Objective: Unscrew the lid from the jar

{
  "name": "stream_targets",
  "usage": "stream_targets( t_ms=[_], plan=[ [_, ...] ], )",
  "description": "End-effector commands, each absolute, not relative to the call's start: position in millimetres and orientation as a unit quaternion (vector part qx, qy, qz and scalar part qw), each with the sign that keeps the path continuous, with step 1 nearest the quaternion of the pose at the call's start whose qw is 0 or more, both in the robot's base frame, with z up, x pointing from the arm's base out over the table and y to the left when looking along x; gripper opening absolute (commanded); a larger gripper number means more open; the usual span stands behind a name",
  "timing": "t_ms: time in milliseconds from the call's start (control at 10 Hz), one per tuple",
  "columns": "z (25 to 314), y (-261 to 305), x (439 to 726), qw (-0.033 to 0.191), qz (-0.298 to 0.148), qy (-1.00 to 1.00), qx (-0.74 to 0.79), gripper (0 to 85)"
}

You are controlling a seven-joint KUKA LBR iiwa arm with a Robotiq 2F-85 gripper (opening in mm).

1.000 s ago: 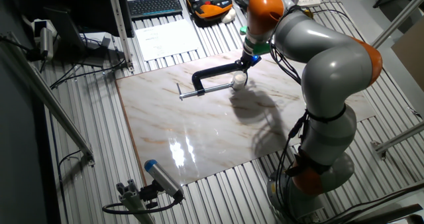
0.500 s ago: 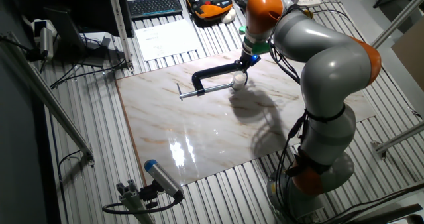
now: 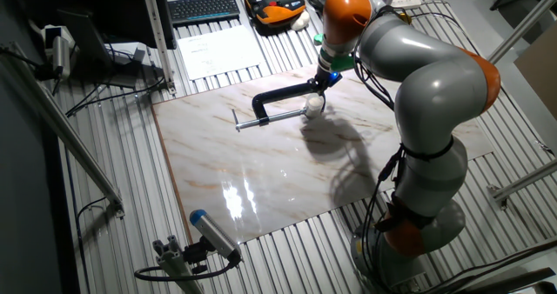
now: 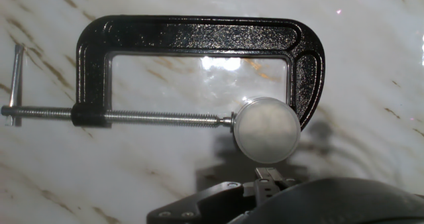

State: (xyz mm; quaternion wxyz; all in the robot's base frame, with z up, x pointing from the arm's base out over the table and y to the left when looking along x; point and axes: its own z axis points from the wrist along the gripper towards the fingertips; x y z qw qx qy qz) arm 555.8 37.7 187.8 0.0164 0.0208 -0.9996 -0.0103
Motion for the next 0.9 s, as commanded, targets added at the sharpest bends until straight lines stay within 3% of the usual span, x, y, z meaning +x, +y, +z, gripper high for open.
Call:
stream_targets(
  t_ms=[0,800],
  plan=[
    [187.6,37.9,556.0,0.016,-0.010,-1.000,0.021,0.0],
    [187.4,32.3,557.8,0.001,0.013,-1.000,0.018,0.0]
  ],
)
